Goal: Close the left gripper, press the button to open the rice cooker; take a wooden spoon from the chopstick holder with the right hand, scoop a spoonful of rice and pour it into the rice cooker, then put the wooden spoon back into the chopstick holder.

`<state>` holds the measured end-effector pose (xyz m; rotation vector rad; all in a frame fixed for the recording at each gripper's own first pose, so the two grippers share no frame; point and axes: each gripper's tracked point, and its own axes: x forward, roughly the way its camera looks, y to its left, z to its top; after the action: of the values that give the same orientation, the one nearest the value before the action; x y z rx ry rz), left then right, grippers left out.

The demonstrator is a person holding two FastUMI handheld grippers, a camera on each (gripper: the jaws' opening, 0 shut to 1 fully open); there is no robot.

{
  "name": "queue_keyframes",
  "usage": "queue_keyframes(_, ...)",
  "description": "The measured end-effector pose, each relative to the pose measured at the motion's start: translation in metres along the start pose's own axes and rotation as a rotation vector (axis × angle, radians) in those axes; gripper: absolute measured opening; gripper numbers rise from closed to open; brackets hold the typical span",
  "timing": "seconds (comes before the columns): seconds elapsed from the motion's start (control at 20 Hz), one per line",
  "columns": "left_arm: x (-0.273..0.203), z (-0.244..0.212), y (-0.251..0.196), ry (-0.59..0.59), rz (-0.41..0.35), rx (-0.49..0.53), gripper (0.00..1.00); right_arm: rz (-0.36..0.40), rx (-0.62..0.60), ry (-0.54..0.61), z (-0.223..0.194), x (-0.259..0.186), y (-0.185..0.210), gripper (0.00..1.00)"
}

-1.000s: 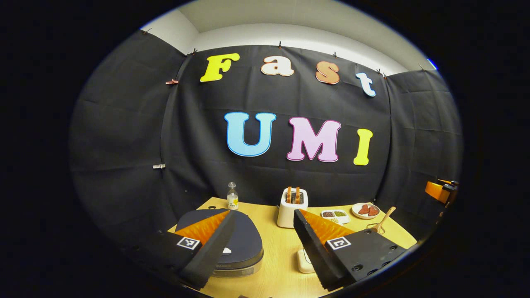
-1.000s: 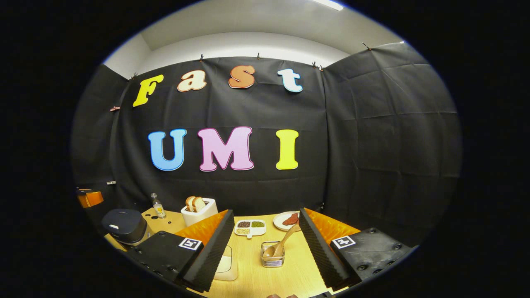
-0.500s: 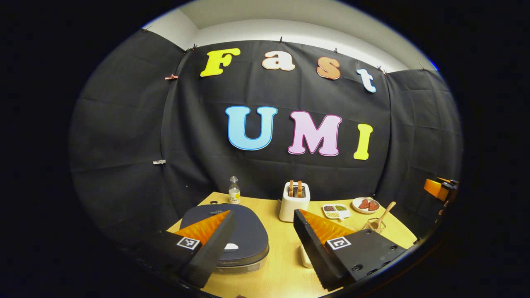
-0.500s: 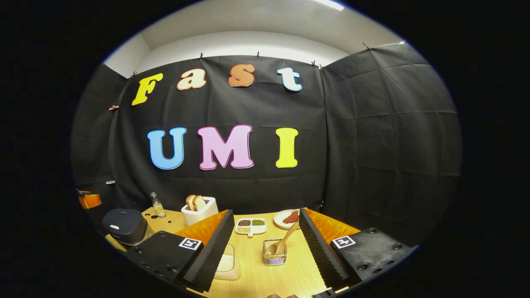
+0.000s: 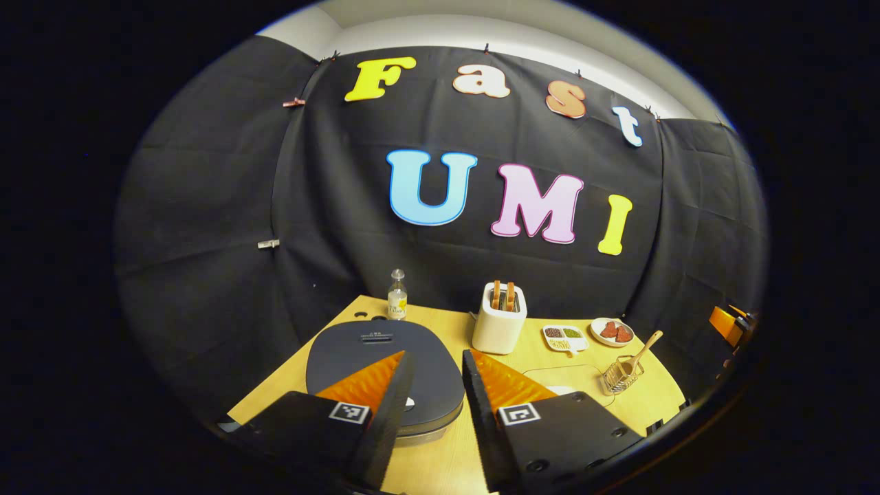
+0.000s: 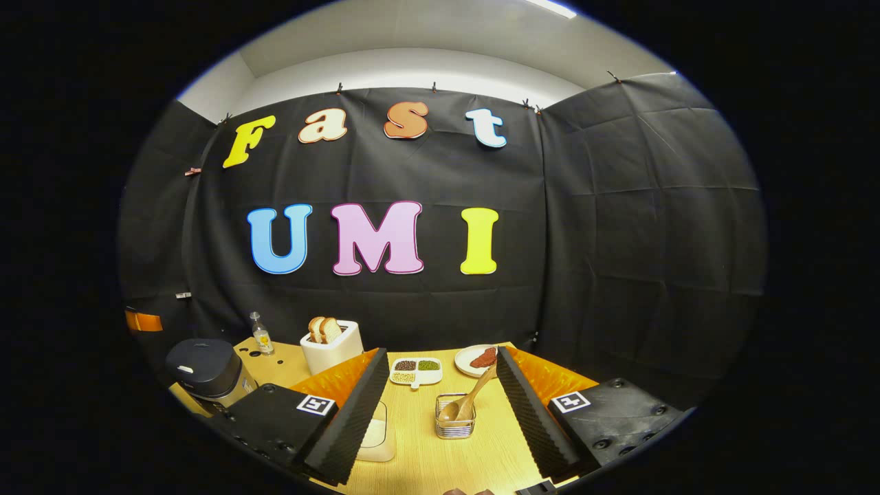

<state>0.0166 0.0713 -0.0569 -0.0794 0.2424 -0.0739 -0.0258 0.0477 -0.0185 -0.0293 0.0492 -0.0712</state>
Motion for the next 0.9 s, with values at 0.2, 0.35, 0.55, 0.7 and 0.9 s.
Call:
queue_keyframes(0.2, 0.014, -0.018, 0.014, 0.09, 0.005, -0.05, 0.3, -0.011, 0.006, 0.012, -0.007, 0.003, -0.005, 0.98)
queue_keyframes(0.35, 0.025, -0.03, 0.026, 0.134, 0.025, -0.076, 0.14, -0.018, 0.008, 0.02, -0.011, 0.005, -0.008, 0.98)
queue_keyframes(0.55, 0.039, -0.049, 0.033, 0.189, 0.028, -0.105, 0.06, -0.022, 0.029, 0.062, -0.025, 0.004, -0.01, 0.98)
queue_keyframes(0.7, 0.048, -0.068, 0.036, 0.255, 0.028, -0.111, 0.06, -0.023, 0.026, 0.079, -0.032, 0.004, -0.01, 0.98)
queue_keyframes(0.9, 0.056, -0.081, 0.04, 0.296, 0.042, -0.129, 0.06, -0.018, 0.031, 0.093, -0.036, 0.007, -0.01, 0.98)
